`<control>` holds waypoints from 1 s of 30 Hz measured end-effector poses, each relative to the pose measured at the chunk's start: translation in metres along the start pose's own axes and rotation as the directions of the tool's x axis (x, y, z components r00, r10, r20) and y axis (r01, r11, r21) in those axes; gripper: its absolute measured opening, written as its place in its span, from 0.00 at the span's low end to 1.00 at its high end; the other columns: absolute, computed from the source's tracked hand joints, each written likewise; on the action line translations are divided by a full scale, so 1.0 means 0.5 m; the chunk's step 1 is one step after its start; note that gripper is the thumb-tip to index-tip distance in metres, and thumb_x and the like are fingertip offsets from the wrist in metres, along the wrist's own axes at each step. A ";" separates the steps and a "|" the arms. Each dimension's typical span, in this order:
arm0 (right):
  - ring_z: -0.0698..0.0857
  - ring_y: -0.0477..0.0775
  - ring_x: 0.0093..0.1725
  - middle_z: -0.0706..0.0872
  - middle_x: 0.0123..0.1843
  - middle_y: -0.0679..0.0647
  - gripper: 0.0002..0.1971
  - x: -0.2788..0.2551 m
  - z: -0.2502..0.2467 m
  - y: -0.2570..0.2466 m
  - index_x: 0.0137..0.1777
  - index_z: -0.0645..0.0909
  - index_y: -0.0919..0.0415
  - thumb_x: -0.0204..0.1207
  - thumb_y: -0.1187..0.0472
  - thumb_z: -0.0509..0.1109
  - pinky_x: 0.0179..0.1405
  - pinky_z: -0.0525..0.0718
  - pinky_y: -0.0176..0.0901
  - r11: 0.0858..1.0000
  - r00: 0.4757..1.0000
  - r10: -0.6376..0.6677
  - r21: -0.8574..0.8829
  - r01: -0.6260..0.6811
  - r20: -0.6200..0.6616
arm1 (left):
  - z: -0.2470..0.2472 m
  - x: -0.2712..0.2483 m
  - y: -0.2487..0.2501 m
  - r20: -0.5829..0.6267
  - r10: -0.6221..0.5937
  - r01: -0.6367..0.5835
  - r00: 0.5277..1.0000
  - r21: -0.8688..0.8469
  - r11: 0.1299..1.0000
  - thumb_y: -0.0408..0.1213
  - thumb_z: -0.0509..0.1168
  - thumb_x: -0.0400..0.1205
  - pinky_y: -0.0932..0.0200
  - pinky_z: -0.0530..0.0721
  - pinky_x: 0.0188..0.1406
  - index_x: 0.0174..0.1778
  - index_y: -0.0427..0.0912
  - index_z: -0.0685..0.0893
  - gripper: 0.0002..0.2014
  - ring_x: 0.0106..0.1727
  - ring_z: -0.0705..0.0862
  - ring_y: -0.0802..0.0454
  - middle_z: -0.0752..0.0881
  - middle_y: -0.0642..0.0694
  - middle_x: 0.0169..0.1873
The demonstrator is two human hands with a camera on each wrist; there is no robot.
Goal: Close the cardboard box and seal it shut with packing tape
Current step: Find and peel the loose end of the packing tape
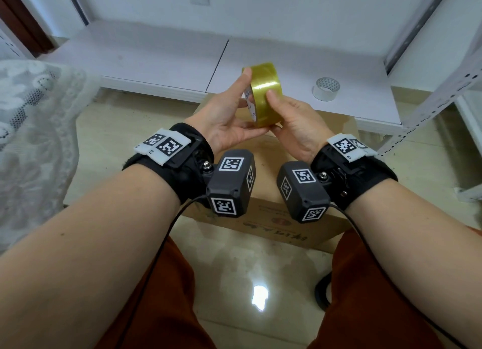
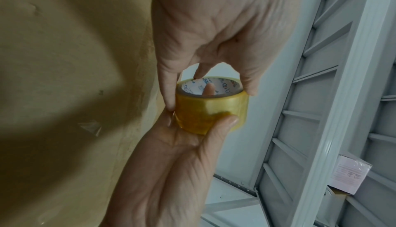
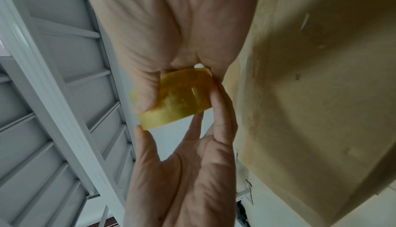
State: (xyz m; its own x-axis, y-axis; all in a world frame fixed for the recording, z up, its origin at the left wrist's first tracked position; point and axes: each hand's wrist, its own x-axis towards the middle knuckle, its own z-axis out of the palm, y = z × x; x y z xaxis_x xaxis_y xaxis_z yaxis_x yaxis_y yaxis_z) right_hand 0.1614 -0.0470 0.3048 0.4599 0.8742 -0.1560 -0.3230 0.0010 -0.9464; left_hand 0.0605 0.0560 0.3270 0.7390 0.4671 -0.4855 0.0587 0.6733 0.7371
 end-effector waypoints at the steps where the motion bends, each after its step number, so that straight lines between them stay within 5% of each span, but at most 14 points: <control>1: 0.83 0.55 0.59 0.85 0.61 0.62 0.15 0.000 0.000 -0.001 0.63 0.81 0.69 0.82 0.59 0.64 0.61 0.81 0.45 1.000 1.000 -0.003 0.002 0.003 -0.004 | -0.001 0.001 0.000 0.001 -0.002 0.002 1.000 -0.006 1.000 0.56 0.68 0.79 0.38 0.89 0.45 0.69 0.34 0.76 0.32 0.53 0.87 0.28 0.81 0.34 0.64; 7: 0.82 0.55 0.57 0.85 0.56 0.60 0.10 0.000 0.006 -0.002 0.59 0.81 0.66 0.83 0.66 0.62 0.59 0.81 0.43 1.000 0.999 -0.018 -0.006 0.018 0.036 | -0.009 0.009 0.002 -0.010 -0.031 0.031 0.999 -0.054 0.998 0.57 0.68 0.79 0.41 0.88 0.39 0.71 0.35 0.74 0.33 0.52 0.88 0.28 0.80 0.33 0.65; 13: 0.80 0.56 0.64 0.80 0.69 0.67 0.19 0.000 0.010 -0.006 0.69 0.77 0.70 0.85 0.58 0.60 0.68 0.78 0.51 1.000 1.000 0.016 0.013 -0.016 -0.017 | -0.014 0.017 0.001 -0.008 -0.048 0.047 0.999 -0.055 0.997 0.57 0.71 0.76 0.41 0.88 0.40 0.72 0.36 0.73 0.36 0.51 0.87 0.27 0.79 0.31 0.66; 22: 0.78 0.59 0.60 0.81 0.60 0.63 0.16 -0.007 0.009 -0.017 0.65 0.78 0.71 0.85 0.63 0.58 0.71 0.74 0.58 0.999 0.998 0.044 -0.030 -0.043 0.041 | -0.019 0.019 0.003 0.008 -0.034 0.034 0.999 -0.018 0.999 0.58 0.71 0.76 0.42 0.89 0.40 0.72 0.37 0.74 0.35 0.52 0.88 0.28 0.79 0.31 0.66; 30: 0.78 0.65 0.59 0.75 0.68 0.78 0.27 -0.015 0.033 -0.026 0.65 0.75 0.77 0.69 0.59 0.60 0.67 0.74 0.74 1.000 0.995 0.011 -0.027 -0.014 -0.097 | -0.008 0.011 -0.002 0.016 -0.009 0.009 1.000 -0.009 1.000 0.57 0.68 0.78 0.41 0.89 0.42 0.71 0.36 0.75 0.33 0.54 0.87 0.28 0.81 0.34 0.66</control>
State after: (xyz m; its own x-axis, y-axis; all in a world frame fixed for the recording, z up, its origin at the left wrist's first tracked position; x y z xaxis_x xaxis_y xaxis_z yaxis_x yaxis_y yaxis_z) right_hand 0.1485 -0.0456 0.3232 0.5338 0.8232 -0.1934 -0.3074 -0.0242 -0.9513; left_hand 0.0615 0.0600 0.3216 0.7489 0.4523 -0.4844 0.0588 0.6827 0.7283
